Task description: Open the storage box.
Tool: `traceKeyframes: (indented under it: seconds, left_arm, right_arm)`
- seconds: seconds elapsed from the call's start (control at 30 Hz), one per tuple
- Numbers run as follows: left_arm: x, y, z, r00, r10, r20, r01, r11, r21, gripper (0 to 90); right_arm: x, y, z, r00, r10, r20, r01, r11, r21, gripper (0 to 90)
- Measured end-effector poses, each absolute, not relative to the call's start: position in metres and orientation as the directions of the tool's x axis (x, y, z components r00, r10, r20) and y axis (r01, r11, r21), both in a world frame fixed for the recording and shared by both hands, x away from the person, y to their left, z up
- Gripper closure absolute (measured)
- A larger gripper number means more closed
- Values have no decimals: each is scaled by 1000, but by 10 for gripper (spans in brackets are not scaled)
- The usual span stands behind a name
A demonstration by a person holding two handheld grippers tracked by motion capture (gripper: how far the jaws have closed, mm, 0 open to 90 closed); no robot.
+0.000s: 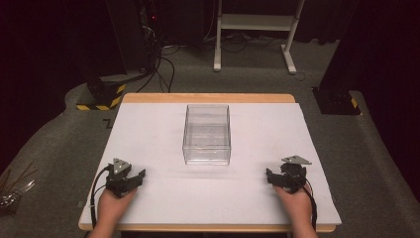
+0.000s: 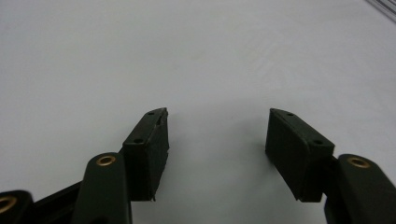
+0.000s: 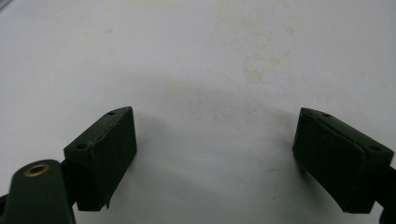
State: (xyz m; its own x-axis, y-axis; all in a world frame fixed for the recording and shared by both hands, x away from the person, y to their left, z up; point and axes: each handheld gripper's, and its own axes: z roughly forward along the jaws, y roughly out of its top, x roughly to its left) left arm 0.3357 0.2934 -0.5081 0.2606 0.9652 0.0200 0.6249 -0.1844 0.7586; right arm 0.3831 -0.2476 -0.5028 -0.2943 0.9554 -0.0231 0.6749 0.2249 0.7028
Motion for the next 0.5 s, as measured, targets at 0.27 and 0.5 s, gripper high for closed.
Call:
traceKeyframes:
  seconds: [0.27, 0.5]
  left_arm:
    - [336, 294, -508, 259, 966, 10, 626, -176, 760, 393]
    - [336, 294, -508, 262, 965, 14, 625, -180, 759, 391]
  right_arm:
    - [382, -249, -504, -294, 956, -15, 671, 218, 709, 130]
    - [382, -248, -504, -297, 954, -22, 669, 225, 709, 129]
